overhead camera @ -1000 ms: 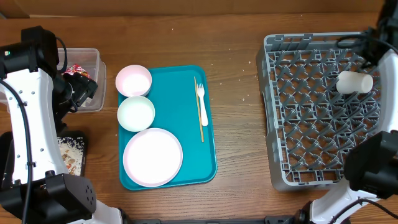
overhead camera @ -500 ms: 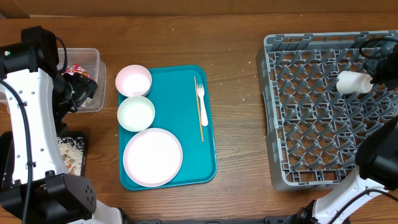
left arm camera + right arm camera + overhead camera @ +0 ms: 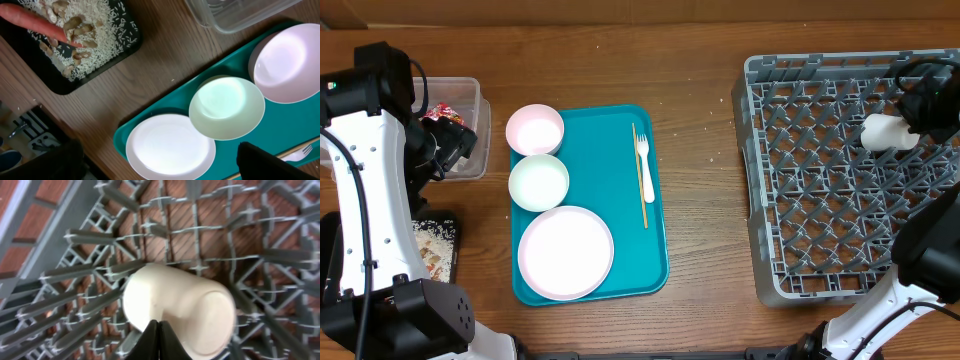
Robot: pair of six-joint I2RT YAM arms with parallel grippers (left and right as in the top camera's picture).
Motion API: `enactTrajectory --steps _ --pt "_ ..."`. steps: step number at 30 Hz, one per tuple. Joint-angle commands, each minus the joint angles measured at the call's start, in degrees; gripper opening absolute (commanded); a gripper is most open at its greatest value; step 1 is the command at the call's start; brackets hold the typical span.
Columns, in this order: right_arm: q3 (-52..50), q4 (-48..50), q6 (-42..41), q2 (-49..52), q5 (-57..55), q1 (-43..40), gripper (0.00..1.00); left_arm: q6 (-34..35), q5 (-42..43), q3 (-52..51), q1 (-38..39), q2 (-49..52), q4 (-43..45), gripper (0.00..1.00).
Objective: Sort waste into correct bins and load items into the dishwasher
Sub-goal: 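Carry the white cup to the dish rack and release it, then reach the right gripper to the white plate rim and grasp it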
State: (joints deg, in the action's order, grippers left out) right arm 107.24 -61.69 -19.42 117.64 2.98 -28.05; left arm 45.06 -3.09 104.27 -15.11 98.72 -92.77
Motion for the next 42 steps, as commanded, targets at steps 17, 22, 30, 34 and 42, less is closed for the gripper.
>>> enactTrajectory --steps 17,22,30,34,42 --pt "-2.8 1.97 1.4 -1.79 -0.33 0.81 0.04 0.15 -0.48 -0.02 0.39 0.39 0.09 1.0" --pt "-2.93 3.08 1.42 -1.79 -0.31 2.82 0.04 0.15 -0.48 -0.02 0.39 0.39 0.09 1.0" --pt "1.81 1.64 4.81 -7.65 20.22 3.3 0.04 0.15 -0.48 -0.02 0.5 0.39 0.09 1.0" --pt "1.97 2.62 7.32 -13.66 34.82 7.76 0.05 0.15 -0.48 -0.02 0.5 0.39 0.09 1.0" --pt "0.48 2.14 14.99 -15.06 34.6 36.2 0.82 0.17 -0.48 -0.02 0.5 0.39 0.28 1.0"
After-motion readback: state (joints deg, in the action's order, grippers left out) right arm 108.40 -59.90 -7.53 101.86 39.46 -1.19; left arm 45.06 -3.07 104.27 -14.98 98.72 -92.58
